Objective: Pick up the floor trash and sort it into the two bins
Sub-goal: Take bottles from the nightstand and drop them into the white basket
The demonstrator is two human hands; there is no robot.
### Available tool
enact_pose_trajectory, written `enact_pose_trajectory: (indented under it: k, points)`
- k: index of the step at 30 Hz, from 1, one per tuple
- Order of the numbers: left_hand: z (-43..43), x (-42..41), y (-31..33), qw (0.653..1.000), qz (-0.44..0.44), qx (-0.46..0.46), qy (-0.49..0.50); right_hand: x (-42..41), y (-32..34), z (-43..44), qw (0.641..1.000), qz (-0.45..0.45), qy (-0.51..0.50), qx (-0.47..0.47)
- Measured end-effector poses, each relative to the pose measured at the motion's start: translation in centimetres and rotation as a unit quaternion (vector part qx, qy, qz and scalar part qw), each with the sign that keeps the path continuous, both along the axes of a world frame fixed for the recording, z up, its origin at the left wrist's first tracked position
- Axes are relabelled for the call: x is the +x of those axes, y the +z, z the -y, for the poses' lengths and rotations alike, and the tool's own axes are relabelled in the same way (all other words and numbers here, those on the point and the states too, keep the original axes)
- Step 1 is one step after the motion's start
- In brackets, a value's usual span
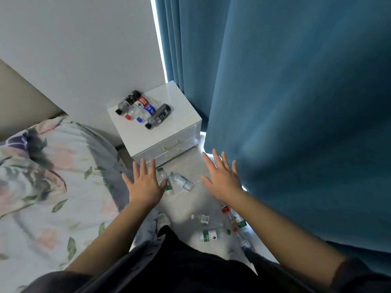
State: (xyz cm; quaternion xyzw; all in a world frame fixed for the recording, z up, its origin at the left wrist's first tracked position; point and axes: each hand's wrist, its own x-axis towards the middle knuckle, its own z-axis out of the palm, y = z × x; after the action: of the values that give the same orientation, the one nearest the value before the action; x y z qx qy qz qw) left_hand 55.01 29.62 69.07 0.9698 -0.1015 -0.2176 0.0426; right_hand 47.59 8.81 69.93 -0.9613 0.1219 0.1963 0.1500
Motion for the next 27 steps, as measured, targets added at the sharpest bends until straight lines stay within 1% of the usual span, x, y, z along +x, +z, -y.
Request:
enact_pose_trajectory:
  k: [2,5,8,13,16,21,25,27]
  points:
    - [-1.5,2.9,-0.2,1.0,0.0,0.007,-0.009,3.0,0.1,-1.6,1.0,-0.002,0.0,0.003]
    - [-3.6,6.1,-0.3,1.0,0.017,0.018,-0.012,6.2,0.2,-3.3,0.999,-0.01,0.031,-0.016]
    - [-4.8,7.0,-0.8,1.0,0.017,0.012,0.016,7.9,0.4,-3.6,0.997,-0.009,0.074,-0.037]
    - [-5.3,7.0,-3.5,0.998,-0.018,0.014,0.057,10.6,-0.5,-2.8,0.985,-0.029,0.15,-0.079]
    - [-5.6,10.3,-5.0,0.998,-0.04,0.034,0.043,14.6,-2.5,-3.3,0.975,-0.062,0.184,-0.105]
    - [-6.1,20.5,-8.8,0.997,-0.041,0.058,-0.006,24.2,-6.8,-5.4,0.975,-0.118,0.154,-0.105]
    - [-6.1,27.7,-12.8,0.994,-0.032,0.085,-0.061,30.2,-10.8,-6.8,0.98,-0.152,0.106,-0.075]
    - [-5.7,30.9,-15.0,0.992,-0.028,0.091,-0.081,32.9,-13.3,-7.4,0.977,-0.17,0.108,-0.076]
